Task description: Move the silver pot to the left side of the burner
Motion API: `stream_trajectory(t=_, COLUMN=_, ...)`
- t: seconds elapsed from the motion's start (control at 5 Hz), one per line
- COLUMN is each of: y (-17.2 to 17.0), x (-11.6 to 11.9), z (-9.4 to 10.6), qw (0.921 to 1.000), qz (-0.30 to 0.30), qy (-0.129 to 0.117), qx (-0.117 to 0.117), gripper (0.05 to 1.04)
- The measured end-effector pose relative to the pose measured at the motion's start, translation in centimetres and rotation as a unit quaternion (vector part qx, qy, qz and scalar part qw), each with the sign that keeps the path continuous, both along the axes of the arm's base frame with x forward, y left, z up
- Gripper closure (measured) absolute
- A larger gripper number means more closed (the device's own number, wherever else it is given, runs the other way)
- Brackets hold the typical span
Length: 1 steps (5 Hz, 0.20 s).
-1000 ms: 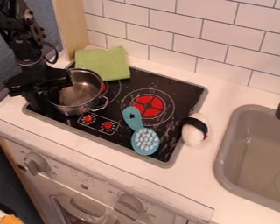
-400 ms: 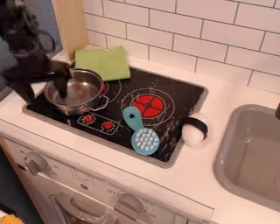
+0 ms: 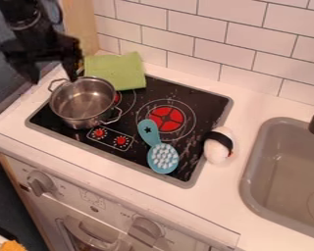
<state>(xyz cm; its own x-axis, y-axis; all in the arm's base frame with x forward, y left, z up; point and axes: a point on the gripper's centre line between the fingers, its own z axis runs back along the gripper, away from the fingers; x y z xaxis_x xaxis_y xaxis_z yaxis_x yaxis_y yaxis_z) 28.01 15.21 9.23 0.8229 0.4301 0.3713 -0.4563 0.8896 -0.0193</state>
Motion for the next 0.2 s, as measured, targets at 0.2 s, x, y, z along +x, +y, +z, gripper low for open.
stream_trajectory(t=0.2, y=0.00, x=-0.03, z=-0.01, qw=1.0000, qz=-0.002, qy=0.001, qx=0.001, gripper=0.082)
